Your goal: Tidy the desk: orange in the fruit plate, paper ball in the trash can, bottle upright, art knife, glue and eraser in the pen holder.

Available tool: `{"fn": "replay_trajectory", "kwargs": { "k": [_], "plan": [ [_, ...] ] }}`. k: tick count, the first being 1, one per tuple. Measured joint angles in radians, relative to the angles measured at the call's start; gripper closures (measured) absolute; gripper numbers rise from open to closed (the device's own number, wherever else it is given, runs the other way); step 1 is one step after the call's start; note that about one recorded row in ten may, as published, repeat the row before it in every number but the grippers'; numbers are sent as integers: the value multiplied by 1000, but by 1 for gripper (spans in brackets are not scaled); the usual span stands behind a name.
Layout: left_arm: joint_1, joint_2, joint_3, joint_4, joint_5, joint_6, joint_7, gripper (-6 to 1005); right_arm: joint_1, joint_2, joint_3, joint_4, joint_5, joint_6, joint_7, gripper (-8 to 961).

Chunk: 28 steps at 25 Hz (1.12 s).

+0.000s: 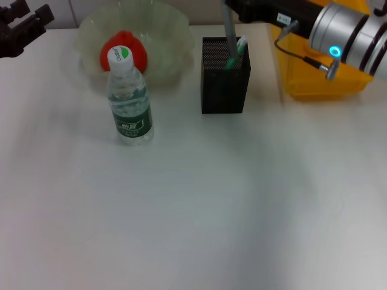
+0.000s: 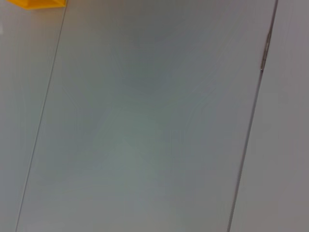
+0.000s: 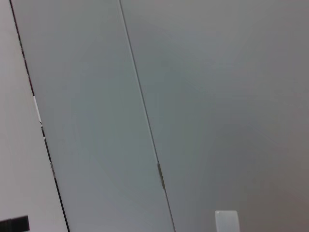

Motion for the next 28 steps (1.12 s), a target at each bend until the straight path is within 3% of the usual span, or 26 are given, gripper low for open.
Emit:
{"fn": "replay_trajectory", "kwargs": {
  "k": [9,20,24,25,28],
  "plan": [
    [0,-1,-2,-2,0,0,1,401,-8,0,-38,12,-18,2,-9,814],
    [0,-1,-3,-9,0,21,1,401,-28,0,-52,3,-14,-13,-12,736],
    [1,-1,-3,-9,0,35,-1,401,-54,-2,-54,-29,-13,-61,21,554],
    [2,0,-3,-9,0,47,-6,401,-82,-6,-61,-88,-19,-113,83,508],
    [1,14,-3,-7,-2,98,-22,401,-110,-10,-74,-160,-40,-178,165,444]
  ]
}}
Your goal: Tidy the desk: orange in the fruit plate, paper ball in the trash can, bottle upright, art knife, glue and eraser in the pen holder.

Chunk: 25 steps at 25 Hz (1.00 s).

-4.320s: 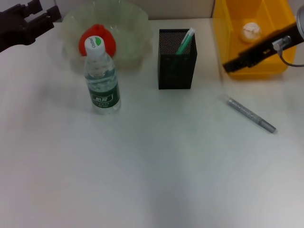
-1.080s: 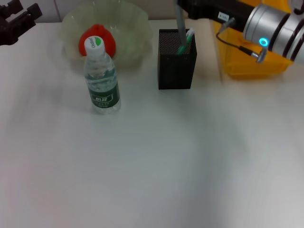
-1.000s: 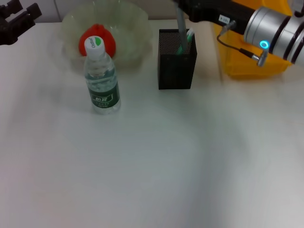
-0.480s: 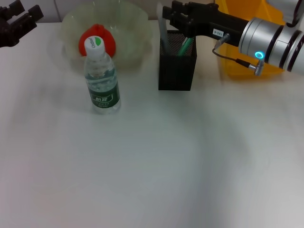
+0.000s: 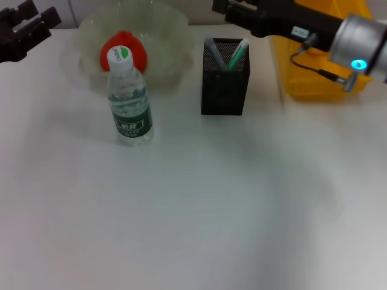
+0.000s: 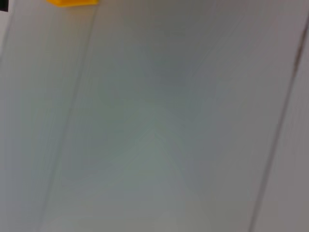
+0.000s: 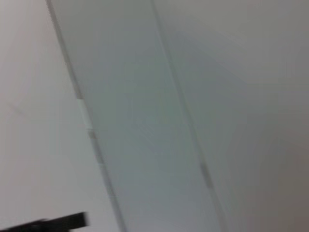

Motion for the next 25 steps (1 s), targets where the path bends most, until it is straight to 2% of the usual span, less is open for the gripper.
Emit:
{"fn": "replay_trajectory", "kwargs": {
  "k": [1,2,3,4,6,7,10,11,12,16,20,25],
  "plan": [
    [0,7,0,2,-1,25,-4,401,-14,-3,-9,-39,-14,-34,51,422],
    [1,24,0,4,-3,77,-5,401,-34,-9,-25,-110,-42,-93,151,401],
    [1,24,0,4,-3,77,-5,401,-34,-9,-25,-110,-42,-93,151,401],
    [1,34,0,4,-4,104,-6,401,-41,-12,-31,-142,-55,-119,197,400],
    [-2,58,0,0,-4,170,-12,401,-46,-18,-35,-187,-88,-171,264,400],
    [-6,82,0,-6,-1,234,-29,401,-45,-19,-35,-200,-104,-194,283,399],
    [-8,92,1,-12,1,265,-37,401,-13,-29,-35,-214,-191,-278,343,354],
    [-10,105,1,-26,2,300,-40,401,-2,-31,-35,-213,-219,-300,353,332],
    [-17,128,2,-73,5,378,-32,400,16,-34,-35,-210,-253,-328,364,309],
    [-25,142,7,-123,27,444,-16,396,57,-20,-45,-194,-334,-369,363,219],
    [-55,134,7,-173,117,486,-24,395,72,-5,-77,-186,-377,-360,361,204],
    [-111,130,0,-260,214,475,-23,401,78,-2,-82,-179,-382,-358,368,197]
  ]
}}
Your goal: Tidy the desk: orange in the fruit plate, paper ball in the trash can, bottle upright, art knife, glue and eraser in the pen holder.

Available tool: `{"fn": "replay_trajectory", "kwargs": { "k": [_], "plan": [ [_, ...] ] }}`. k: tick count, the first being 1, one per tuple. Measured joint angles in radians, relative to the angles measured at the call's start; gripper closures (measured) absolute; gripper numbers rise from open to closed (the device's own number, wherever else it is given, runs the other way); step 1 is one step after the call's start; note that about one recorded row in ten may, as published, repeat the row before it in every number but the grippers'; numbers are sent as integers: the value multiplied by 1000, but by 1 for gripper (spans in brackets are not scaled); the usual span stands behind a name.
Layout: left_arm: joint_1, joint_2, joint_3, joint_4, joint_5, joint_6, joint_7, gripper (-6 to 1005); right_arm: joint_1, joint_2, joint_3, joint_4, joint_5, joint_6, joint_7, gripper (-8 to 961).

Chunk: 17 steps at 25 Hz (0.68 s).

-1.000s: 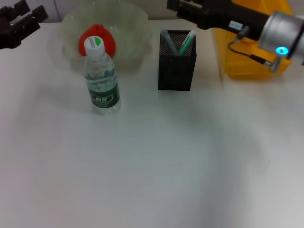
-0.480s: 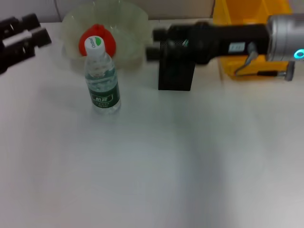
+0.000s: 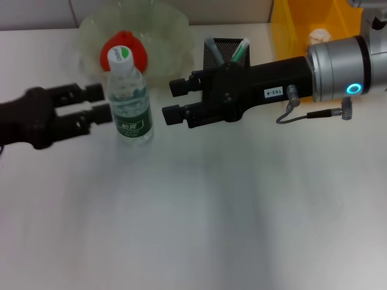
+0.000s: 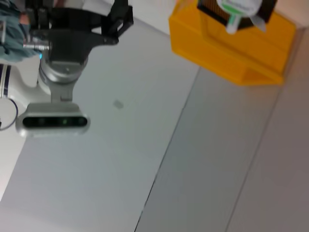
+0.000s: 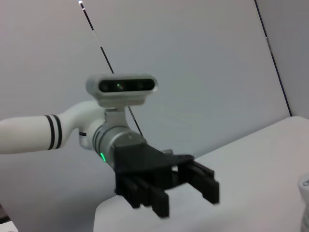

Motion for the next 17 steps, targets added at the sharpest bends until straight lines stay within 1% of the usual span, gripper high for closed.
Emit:
{"fn": "replay_trajectory", "kwargs": {
  "k": [4,10,13,17],
  "plan": [
    [-22,-5,0,-16,45,-26,-4,402,-6,-1,-4,2,-1,-2,7,197],
    [-41,-9,7,-17,61,-36,-8,402,-21,-5,1,3,-1,0,12,197],
    [-53,-16,2,-17,89,-44,-19,402,-32,-7,5,3,-1,2,11,197],
    [-56,-18,5,-17,92,-53,-24,402,-35,-7,5,4,-1,4,7,197]
  ]
}}
